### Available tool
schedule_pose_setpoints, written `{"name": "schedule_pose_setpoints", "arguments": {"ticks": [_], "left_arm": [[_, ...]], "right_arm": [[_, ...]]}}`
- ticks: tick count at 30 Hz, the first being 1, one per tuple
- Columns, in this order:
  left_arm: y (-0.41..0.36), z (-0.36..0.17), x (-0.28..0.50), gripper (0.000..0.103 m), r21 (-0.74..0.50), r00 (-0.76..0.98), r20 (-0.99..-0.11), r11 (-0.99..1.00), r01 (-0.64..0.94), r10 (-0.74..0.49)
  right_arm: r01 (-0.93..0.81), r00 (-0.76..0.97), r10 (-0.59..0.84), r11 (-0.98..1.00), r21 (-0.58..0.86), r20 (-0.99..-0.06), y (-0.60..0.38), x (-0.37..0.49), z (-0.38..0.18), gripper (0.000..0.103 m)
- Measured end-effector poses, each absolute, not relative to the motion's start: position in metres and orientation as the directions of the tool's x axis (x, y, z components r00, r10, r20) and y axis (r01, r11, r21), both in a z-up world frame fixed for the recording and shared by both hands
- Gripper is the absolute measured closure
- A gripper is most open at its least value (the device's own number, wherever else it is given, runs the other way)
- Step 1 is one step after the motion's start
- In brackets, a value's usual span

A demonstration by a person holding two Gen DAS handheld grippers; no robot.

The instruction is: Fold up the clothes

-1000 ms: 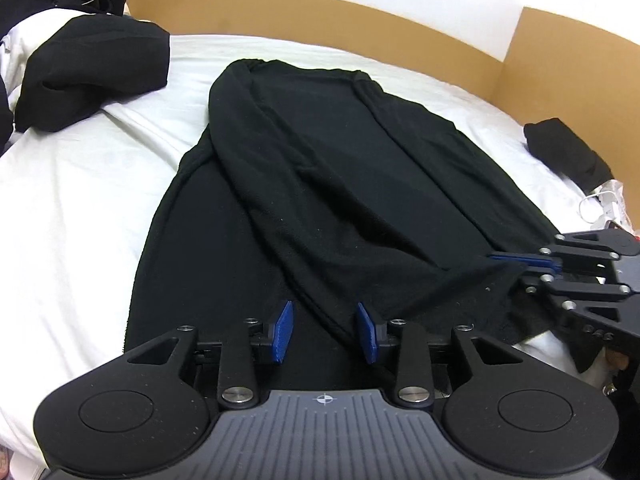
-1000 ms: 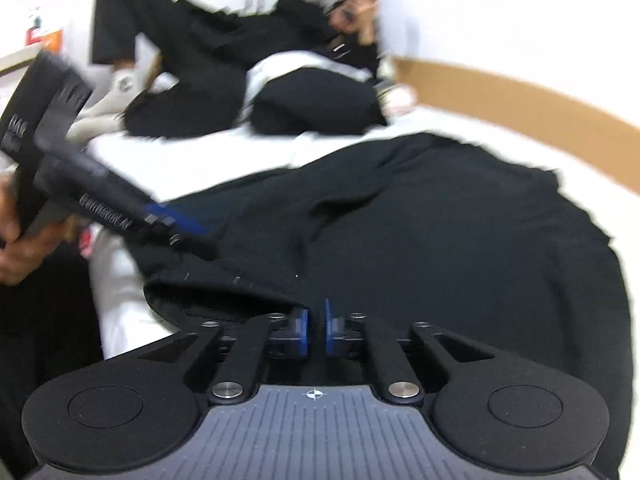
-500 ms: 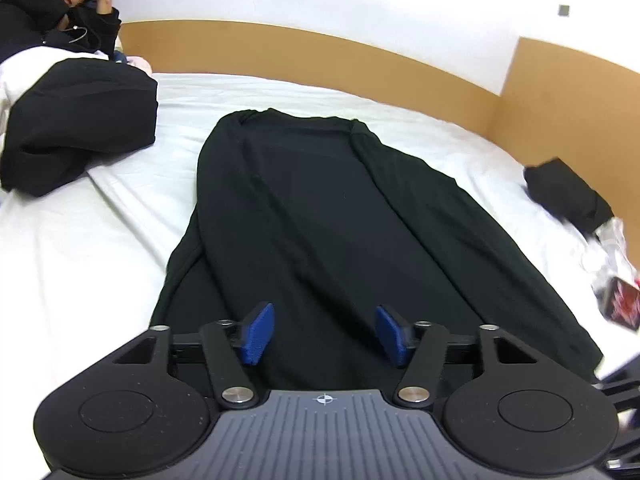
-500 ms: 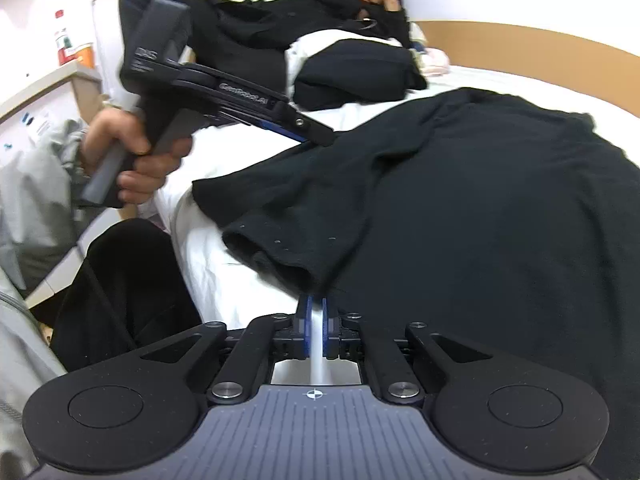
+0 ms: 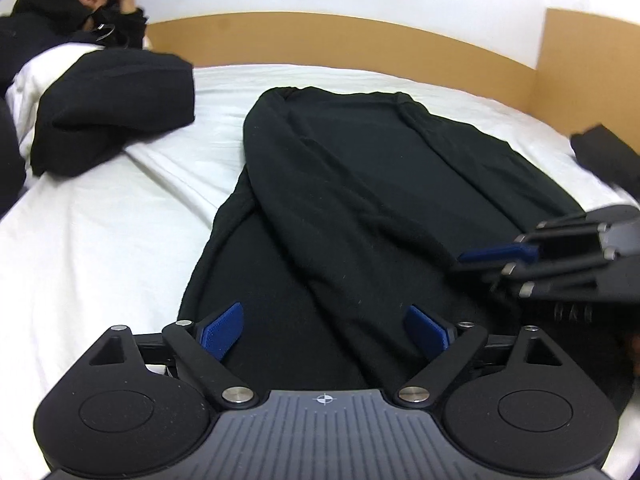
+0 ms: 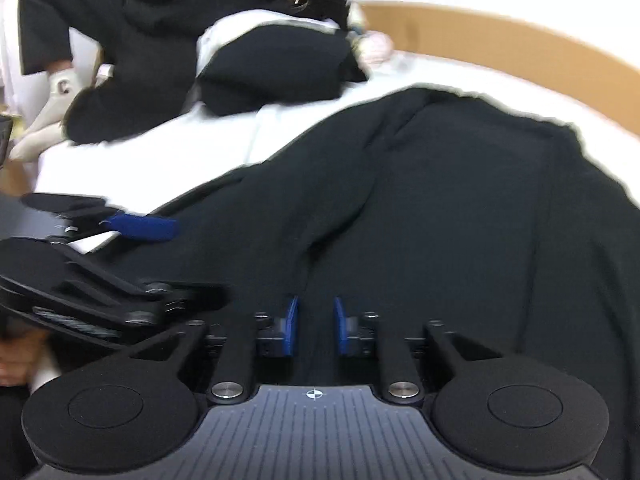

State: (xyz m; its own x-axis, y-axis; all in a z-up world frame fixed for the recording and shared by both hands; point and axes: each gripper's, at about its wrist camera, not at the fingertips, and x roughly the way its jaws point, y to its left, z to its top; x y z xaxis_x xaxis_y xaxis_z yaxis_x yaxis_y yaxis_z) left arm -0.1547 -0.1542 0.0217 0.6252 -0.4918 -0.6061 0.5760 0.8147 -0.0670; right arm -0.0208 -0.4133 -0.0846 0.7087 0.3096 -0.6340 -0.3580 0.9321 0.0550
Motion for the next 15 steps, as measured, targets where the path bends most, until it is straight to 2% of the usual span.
{"name": "schedule_pose_setpoints", "arguments": {"ticks": [4, 7, 8, 9, 10, 11, 12, 15], "left_arm": [[-0.143, 0.021, -0.153, 0.009, -0.077, 0.612, -0.6, 0.798, 0.598, -0.516], [-0.138, 0.023, -0.151, 0.005, -0.125, 0.59, -0.601, 0.792, 0.598, -0.54], [-0.136, 0.025, -0.149, 0.004, -0.155, 0.575, -0.604, 0.789, 0.595, -0.552], [-0.135, 0.03, -0.145, 0.005, -0.191, 0.562, -0.61, 0.792, 0.579, -0.558], [-0.136, 0.037, -0.142, 0.005, -0.214, 0.559, -0.61, 0.796, 0.566, -0.562], [-0.138, 0.045, -0.139, 0.005, -0.231, 0.56, -0.606, 0.799, 0.556, -0.565], [-0.143, 0.054, -0.138, 0.001, -0.217, 0.58, -0.587, 0.8, 0.559, -0.564], [-0.159, 0.068, -0.13, 0.001, -0.176, 0.626, -0.521, 0.791, 0.586, -0.58]], "right_arm": [[-0.275, 0.73, 0.198, 0.961, -0.015, -0.654, -0.442, -0.035, -0.079, 0.084], [-0.272, 0.755, 0.235, 0.962, 0.034, -0.612, -0.462, -0.04, -0.068, 0.082], [-0.285, 0.771, 0.252, 0.958, 0.037, -0.585, -0.461, -0.041, -0.062, 0.078], [-0.298, 0.783, 0.258, 0.954, 0.023, -0.565, -0.457, -0.039, -0.058, 0.064], [-0.308, 0.792, 0.257, 0.951, 0.0, -0.554, -0.451, -0.035, -0.055, 0.055], [-0.312, 0.798, 0.247, 0.95, -0.026, -0.549, -0.447, -0.033, -0.057, 0.04], [-0.303, 0.805, 0.226, 0.952, -0.052, -0.549, -0.446, -0.032, -0.061, 0.035], [-0.251, 0.819, 0.156, 0.963, -0.101, -0.552, -0.46, -0.032, -0.062, 0.032]]}}
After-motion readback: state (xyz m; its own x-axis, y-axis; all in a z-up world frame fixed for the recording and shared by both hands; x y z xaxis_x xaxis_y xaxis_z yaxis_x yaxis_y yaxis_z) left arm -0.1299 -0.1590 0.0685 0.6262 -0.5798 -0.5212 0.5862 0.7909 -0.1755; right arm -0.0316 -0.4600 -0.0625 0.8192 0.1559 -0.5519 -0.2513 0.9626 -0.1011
